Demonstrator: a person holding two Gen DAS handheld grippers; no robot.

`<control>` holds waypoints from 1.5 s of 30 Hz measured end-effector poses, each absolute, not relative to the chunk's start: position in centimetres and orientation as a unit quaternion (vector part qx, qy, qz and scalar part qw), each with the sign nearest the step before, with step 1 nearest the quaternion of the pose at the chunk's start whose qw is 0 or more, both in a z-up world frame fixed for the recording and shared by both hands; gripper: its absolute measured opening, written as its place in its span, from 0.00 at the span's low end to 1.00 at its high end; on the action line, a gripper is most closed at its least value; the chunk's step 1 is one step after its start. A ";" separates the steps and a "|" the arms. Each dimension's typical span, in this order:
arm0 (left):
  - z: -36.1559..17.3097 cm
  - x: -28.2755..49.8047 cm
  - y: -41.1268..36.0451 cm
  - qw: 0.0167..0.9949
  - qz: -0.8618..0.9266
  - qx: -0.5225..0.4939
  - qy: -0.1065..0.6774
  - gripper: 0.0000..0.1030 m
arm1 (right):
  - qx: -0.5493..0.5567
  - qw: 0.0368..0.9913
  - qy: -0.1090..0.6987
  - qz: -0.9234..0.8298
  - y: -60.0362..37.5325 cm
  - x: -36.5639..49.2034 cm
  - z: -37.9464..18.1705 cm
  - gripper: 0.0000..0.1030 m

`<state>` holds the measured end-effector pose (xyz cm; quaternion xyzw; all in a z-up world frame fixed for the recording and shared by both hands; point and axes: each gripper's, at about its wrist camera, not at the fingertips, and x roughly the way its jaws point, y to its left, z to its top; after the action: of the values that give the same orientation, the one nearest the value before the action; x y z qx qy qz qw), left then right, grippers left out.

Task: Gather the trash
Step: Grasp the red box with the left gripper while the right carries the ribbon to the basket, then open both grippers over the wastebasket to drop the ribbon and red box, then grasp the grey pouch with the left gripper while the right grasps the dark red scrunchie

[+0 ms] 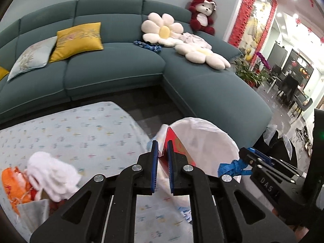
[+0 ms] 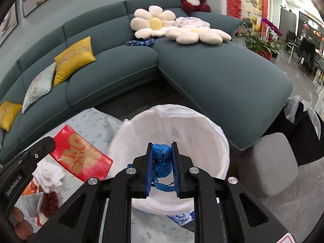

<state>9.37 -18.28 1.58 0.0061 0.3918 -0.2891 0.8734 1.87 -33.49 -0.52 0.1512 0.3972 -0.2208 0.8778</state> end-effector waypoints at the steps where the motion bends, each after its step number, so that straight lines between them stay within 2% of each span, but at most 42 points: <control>1: 1.3 9.5 -18.8 0.871 -0.291 0.004 0.396 0.09 | 0.152 0.877 0.398 -0.222 -33.8 1.9 -0.8 0.16; 6: -0.1 10.2 -20.9 0.859 -0.303 0.005 0.413 0.10 | 0.161 0.874 0.400 -0.225 -35.0 1.5 -1.2 0.16; 8: -0.5 10.3 -21.4 0.854 -0.306 0.000 0.422 0.13 | 0.164 0.872 0.398 -0.232 -35.4 1.2 -1.3 0.20; 9: -0.6 10.3 -21.6 0.852 -0.306 -0.003 0.424 0.15 | 0.166 0.872 0.396 -0.236 -35.5 1.1 -1.4 0.26; 10: -0.7 10.3 -21.4 0.853 -0.305 -0.002 0.425 0.21 | 0.167 0.872 0.394 -0.237 -35.6 1.1 -1.3 0.33; 11: -0.7 10.3 -21.4 0.854 -0.301 -0.001 0.424 0.30 | 0.168 0.873 0.390 -0.239 -35.6 1.1 -1.3 0.36; 13: -0.5 10.2 -20.9 0.859 -0.292 -0.001 0.420 0.44 | 0.164 0.876 0.384 -0.243 -35.5 0.9 -0.9 0.44; 14: -0.3 10.2 -20.5 0.862 -0.288 -0.003 0.417 0.45 | 0.163 0.877 0.382 -0.242 -35.4 0.8 -0.8 0.45; 23: 2.6 9.6 -14.2 0.888 -0.228 0.011 0.398 0.51 | 0.132 0.900 0.369 -0.190 -30.5 1.4 1.2 0.48; 30: 4.4 8.3 -8.0 0.898 -0.170 0.039 0.404 0.54 | 0.088 0.917 0.373 -0.115 -23.2 2.6 2.4 0.51; 33: 4.6 7.9 -4.8 0.901 -0.154 0.043 0.404 0.58 | 0.069 0.920 0.380 -0.073 -19.4 3.0 2.5 0.51; 45: -1.0 7.7 5.4 0.884 -0.087 0.053 0.456 0.58 | 0.017 0.891 0.450 0.052 -9.1 4.2 -1.3 0.51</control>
<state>7.66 5.42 -0.96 0.0532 0.4561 -0.0866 0.8841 4.18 -9.05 -1.28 0.0169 0.4499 0.0521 0.8914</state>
